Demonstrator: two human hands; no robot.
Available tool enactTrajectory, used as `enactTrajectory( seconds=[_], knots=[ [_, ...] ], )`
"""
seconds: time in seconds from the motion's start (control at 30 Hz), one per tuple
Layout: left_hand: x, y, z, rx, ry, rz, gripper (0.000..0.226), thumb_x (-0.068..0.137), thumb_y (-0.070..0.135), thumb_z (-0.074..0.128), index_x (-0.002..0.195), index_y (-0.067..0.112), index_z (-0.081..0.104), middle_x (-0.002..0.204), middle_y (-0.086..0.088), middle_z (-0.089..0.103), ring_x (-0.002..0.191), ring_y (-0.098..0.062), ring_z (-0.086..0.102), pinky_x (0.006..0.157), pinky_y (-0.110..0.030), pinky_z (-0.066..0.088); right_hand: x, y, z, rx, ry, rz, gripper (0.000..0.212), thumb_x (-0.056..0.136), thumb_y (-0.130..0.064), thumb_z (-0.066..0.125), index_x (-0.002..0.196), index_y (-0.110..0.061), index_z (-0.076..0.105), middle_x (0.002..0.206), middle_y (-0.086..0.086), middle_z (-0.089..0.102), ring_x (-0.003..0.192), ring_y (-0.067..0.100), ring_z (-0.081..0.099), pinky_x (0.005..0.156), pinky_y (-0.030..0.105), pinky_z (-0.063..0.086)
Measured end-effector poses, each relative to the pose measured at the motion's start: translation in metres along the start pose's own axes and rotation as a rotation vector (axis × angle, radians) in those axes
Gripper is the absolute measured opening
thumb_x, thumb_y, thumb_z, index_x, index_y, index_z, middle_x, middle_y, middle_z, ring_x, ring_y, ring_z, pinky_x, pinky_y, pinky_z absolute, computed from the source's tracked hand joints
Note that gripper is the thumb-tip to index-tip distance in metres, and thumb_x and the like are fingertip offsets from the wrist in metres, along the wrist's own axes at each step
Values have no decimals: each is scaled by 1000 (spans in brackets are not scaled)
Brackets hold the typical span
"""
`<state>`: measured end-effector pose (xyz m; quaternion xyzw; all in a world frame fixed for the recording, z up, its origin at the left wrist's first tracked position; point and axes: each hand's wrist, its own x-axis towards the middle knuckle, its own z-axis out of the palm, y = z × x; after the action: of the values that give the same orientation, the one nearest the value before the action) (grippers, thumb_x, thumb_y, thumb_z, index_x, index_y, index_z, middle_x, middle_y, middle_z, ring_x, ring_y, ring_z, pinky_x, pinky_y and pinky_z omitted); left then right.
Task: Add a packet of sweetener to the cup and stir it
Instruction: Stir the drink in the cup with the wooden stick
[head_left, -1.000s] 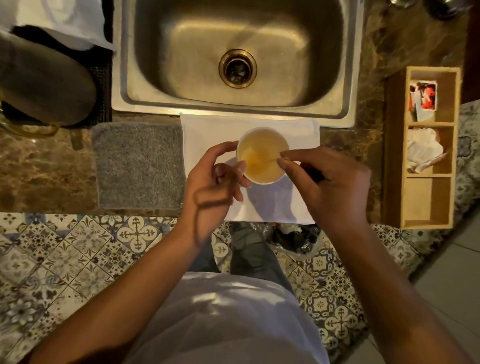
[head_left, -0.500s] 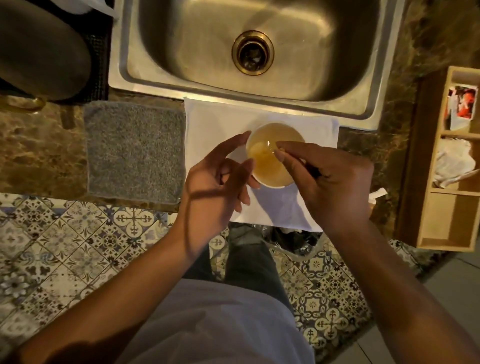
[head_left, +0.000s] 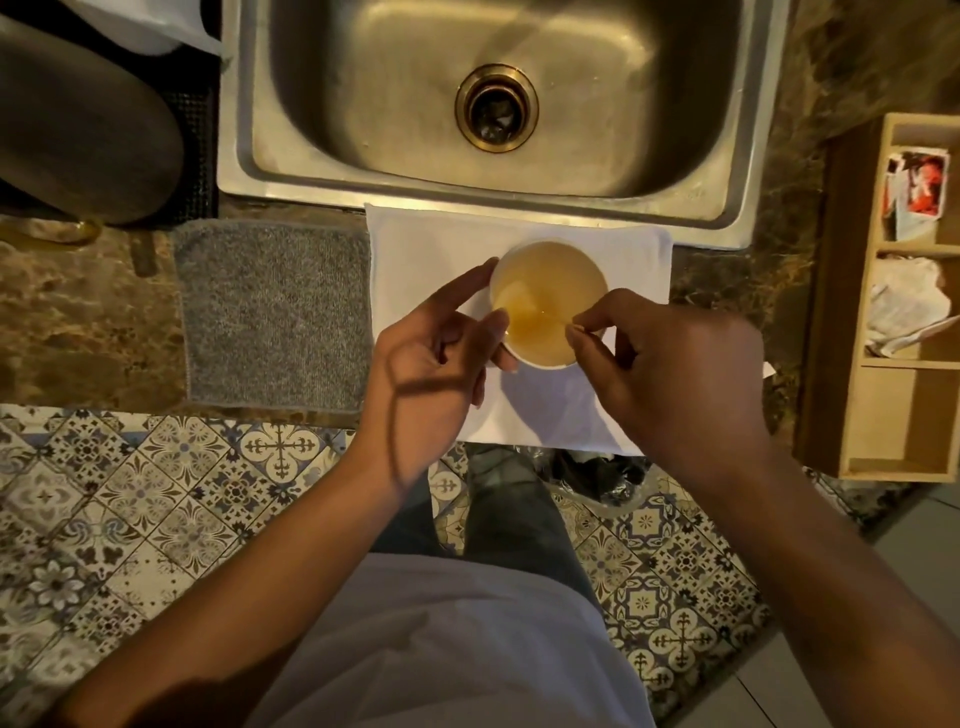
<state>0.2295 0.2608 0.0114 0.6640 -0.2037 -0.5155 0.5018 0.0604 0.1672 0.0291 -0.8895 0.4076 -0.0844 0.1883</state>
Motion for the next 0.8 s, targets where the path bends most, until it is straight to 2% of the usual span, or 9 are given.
enactTrajectory(
  seconds=[0.13, 0.33, 0.47, 0.63, 0.7, 0.8],
  knots=[
    [1, 2, 0, -9, -8, -3, 44, 97, 6, 60, 140, 9, 53, 77, -33, 63, 47, -3, 56, 43, -17, 41, 2, -8, 5, 40, -13, -36, 24, 92, -37, 66, 96, -16, 79, 64, 4, 74, 49, 21, 67, 58, 20, 42],
    [2, 5, 0, -19, -16, -6, 43, 97, 2, 58, 139, 6, 53, 76, -36, 59, 47, -3, 57, 41, -15, 40, 20, -9, 16, 65, 52, -71, 21, 92, -33, 70, 96, -15, 79, 68, 5, 75, 53, 22, 69, 62, 20, 39],
    [4, 6, -1, -67, -39, -12, 45, 96, -1, 58, 140, 3, 51, 80, -42, 57, 49, -3, 58, 41, -16, 41, 26, 1, 9, 49, 82, -30, 24, 96, -34, 65, 99, -15, 78, 72, 7, 76, 58, 26, 69, 56, 32, 54],
    [4, 6, -1, -63, -43, -7, 44, 96, -2, 58, 139, 1, 51, 79, -42, 60, 48, -3, 60, 41, -17, 41, 12, 3, 1, 2, 28, -8, 23, 96, -36, 64, 96, -17, 77, 64, 3, 73, 51, 23, 66, 51, 31, 53],
    [4, 7, -1, -66, -47, -7, 44, 96, -1, 58, 139, 2, 51, 78, -41, 60, 48, -3, 60, 41, -19, 41, 6, 0, -1, 14, 0, -1, 23, 94, -36, 64, 94, -17, 77, 62, 2, 72, 49, 21, 65, 51, 26, 50],
    [4, 7, -1, -30, -41, 5, 43, 96, 2, 59, 139, 4, 52, 74, -32, 64, 47, -1, 58, 44, -18, 43, 0, -7, -2, 53, -24, 1, 23, 92, -36, 66, 93, -16, 78, 62, 2, 73, 48, 19, 65, 54, 21, 44]
  ],
)
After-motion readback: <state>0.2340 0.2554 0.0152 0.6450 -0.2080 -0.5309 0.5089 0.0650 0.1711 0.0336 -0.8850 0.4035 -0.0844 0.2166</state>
